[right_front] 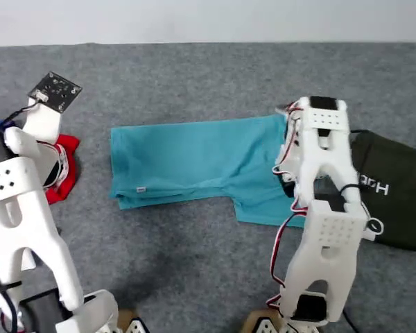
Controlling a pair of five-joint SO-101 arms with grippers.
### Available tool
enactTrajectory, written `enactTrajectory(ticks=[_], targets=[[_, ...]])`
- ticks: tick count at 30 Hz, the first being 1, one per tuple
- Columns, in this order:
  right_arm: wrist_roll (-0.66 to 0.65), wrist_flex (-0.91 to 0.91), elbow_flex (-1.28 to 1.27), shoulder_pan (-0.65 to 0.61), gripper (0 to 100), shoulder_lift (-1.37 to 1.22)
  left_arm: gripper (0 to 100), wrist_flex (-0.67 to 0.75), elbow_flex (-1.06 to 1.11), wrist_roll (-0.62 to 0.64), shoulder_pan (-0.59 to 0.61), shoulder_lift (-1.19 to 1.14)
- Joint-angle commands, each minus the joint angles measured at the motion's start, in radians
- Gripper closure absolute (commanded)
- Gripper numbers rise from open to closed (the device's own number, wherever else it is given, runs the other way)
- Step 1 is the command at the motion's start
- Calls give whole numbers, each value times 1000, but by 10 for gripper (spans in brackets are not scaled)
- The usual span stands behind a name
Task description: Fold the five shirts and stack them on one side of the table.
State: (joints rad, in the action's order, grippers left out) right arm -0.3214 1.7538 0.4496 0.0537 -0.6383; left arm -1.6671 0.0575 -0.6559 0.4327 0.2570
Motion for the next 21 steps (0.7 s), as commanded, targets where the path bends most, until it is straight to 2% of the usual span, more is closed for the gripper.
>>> enactTrajectory(ticks=[1, 6, 10, 17, 21], targets=[[9, 8, 11, -15, 988, 128, 993, 44, 4, -12, 3, 38], [15, -117, 6, -79, 988, 113, 993, 95, 70, -12, -2, 43], [12, -170, 6, -73, 988, -4, 993, 94, 87, -17, 6, 44], [14, 41, 6, 12, 988, -116, 993, 97, 87, -60, 54, 46], [11, 45, -44, 58, 988, -21, 993, 95, 87, -75, 54, 46]])
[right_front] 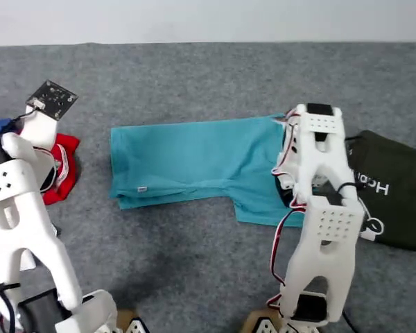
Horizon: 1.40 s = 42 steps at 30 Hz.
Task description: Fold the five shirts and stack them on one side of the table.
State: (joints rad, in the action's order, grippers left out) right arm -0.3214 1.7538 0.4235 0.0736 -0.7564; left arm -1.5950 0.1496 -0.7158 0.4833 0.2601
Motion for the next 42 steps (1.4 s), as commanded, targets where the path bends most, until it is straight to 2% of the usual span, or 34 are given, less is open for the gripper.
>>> enactTrajectory(ticks=[1, 8, 13, 16, 20, 26, 31, 35, 42], targets=[[11, 45, -34, 38, 988, 131, 993, 26, -5, -15, 3, 43], [11, -15, -63, -48, 988, 285, 993, 28, -5, -34, -3, 37], [12, -214, -68, -88, 988, 243, 993, 28, -5, -34, -18, 40], [11, -260, -68, -74, 988, 154, 993, 28, -8, -34, -18, 41], [12, -193, -68, -27, 988, 53, 993, 28, -8, -34, -12, 41], [14, 48, -64, 30, 988, 28, 993, 26, -8, -34, -14, 41], [15, 42, -86, 79, 988, 140, 993, 28, -8, -34, -18, 38], [15, 33, -84, 58, 988, 223, 993, 28, -7, -34, -18, 35], [17, 31, -84, -65, 987, 278, 992, 61, 5, -32, -20, 34]])
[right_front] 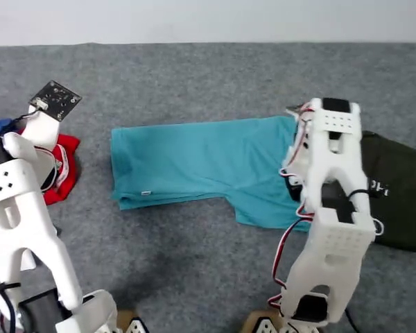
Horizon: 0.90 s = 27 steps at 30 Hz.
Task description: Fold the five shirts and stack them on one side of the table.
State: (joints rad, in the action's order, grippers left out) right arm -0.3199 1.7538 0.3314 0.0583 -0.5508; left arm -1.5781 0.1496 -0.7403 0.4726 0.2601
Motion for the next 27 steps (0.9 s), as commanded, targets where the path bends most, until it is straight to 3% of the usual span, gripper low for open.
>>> enactTrajectory(ticks=[1, 6, 11, 16, 22, 27], targets=[[15, 31, 9, -64, 987, 76, 992, 61, 19, -8, -9, 34], [15, 36, 100, -84, 988, 122, 949, 132, 127, 17, -114, 34], [15, 38, 141, -62, 988, 237, 921, 299, 231, 206, -230, 32], [15, 41, 141, 19, 988, 375, 924, 453, 335, 304, -342, -3], [15, 42, 140, 173, 988, 532, 924, 582, 335, 368, -368, -233], [9, 42, 140, 271, 988, 611, 932, 582, 302, 368, -368, -423]])
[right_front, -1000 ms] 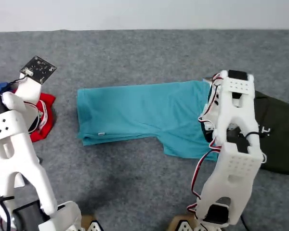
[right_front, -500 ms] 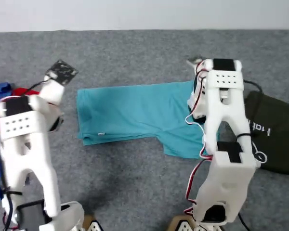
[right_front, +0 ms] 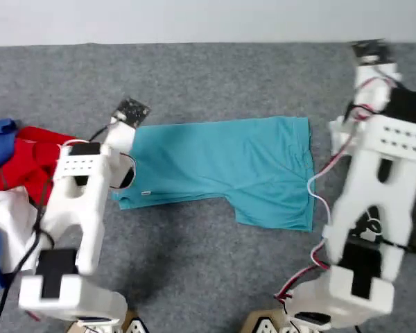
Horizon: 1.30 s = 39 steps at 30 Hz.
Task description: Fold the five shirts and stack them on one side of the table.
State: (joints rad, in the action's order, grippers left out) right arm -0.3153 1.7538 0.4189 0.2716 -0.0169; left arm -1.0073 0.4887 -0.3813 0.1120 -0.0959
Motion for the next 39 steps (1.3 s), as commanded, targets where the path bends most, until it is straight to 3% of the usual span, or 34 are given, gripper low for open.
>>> enactTrajectory(ticks=[1, 11, 23, 26, 31, 35, 39], targets=[[3, 42, 52, 73, 988, 87, 945, -17, -56, 6, -12, -91], [3, 41, 52, 162, 988, 102, 994, -261, -196, 6, -9, -218], [3, 41, 52, 157, 988, 97, 993, -476, -320, -20, -15, 2], [3, 41, 52, 157, 988, 97, 993, -446, -282, -28, -12, 2], [3, 41, 52, 157, 988, 97, 992, -262, -125, -29, -17, -38], [3, 41, 52, 157, 988, 102, 994, -290, -114, -31, -5, -137], [3, 41, 52, 157, 988, 104, 994, -315, -153, -28, 29, -86]])
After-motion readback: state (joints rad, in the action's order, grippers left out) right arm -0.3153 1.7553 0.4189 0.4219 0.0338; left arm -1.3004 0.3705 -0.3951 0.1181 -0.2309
